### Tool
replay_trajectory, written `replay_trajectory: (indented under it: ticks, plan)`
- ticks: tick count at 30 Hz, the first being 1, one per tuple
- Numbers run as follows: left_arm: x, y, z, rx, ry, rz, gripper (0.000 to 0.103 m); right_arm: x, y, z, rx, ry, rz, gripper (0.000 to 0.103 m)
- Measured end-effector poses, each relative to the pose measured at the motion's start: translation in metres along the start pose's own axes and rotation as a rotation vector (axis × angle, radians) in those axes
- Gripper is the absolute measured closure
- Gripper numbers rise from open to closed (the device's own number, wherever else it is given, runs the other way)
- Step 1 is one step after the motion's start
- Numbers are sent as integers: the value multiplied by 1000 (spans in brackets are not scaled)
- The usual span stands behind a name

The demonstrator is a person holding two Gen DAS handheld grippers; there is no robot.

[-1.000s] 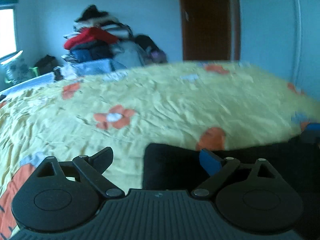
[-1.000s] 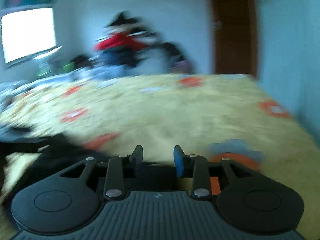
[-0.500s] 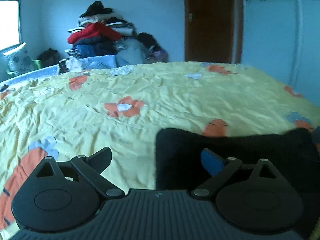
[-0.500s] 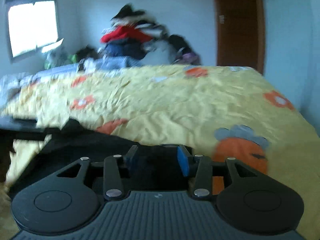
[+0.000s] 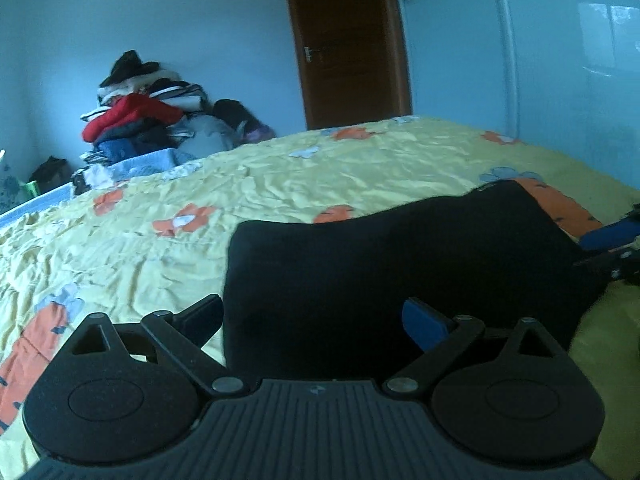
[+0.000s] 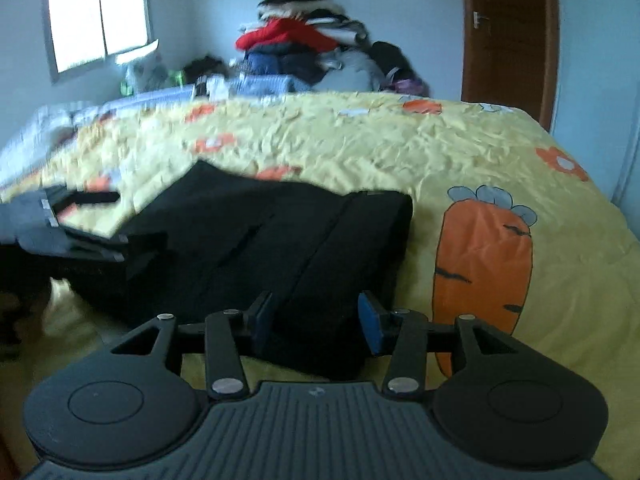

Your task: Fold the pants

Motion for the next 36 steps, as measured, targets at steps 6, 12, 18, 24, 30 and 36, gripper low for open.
replay_trajectory:
  ticks: [6,12,18,24,30,36]
  plan:
    - [1,-5,-6,-17,-5,-27,4,-4,-3,-2,-28,-35,-27,60]
    - [9,-1,-15,-104,-41,-78,4,-14,24,-15,-59,-107,125,60]
    - [14,-6,-13,-143,-34,-107,0,32,32,-39,-90,-23,87,60]
    - [16,-13,-14,-172,-33,-116,0,41,15,-32,-85,-59,63,59]
    - [23,-17,-23,-253,-62,-165,0,41,4,-29,-73,-44,131,53]
    - [24,-19,-24,-276,-64,-172,0,41,4,-30,-71,-38,132,50]
Point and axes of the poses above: each gripper's, at about its wrist camera, not at the fingertips, and x roughly the way its jaws point, z to its right, y to its top, the point moved 3 cm from there along x, roughly the way its jaws point, and after that the axes turned 8 degrees about y, right-handed, at the moved point
